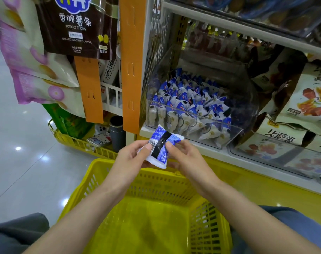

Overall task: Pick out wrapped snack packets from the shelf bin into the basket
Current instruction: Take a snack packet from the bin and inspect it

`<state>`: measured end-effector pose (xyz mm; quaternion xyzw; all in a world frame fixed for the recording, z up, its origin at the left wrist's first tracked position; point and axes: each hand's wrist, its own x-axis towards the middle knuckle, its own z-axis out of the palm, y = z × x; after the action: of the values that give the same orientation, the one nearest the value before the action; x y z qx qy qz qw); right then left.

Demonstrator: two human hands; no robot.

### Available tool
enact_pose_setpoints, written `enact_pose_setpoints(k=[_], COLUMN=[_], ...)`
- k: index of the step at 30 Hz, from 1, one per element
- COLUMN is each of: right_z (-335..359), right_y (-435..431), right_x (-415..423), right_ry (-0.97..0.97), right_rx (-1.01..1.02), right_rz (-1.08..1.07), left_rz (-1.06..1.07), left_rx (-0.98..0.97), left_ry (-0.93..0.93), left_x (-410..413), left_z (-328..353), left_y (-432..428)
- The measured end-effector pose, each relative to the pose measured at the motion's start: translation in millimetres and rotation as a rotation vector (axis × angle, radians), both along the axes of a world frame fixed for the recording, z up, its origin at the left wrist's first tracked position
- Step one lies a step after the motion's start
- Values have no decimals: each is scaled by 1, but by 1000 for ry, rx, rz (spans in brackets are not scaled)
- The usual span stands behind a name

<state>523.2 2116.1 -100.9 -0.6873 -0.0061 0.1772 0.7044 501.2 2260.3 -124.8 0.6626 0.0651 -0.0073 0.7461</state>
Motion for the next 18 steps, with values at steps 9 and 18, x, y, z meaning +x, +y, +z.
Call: enact_pose_setpoints(k=[9,18], right_z=[-7,-13], right_y=[3,8], right_x=[-2,-4], right_ry=[1,-132], right_rx=[-23,-183], right_rz=[6,1], left_rz=[66,38], left_rx=[537,677], left_ry=[-319,-322], left_x=[-7,-6], left_z=[-4,-11], left_y=[-2,4])
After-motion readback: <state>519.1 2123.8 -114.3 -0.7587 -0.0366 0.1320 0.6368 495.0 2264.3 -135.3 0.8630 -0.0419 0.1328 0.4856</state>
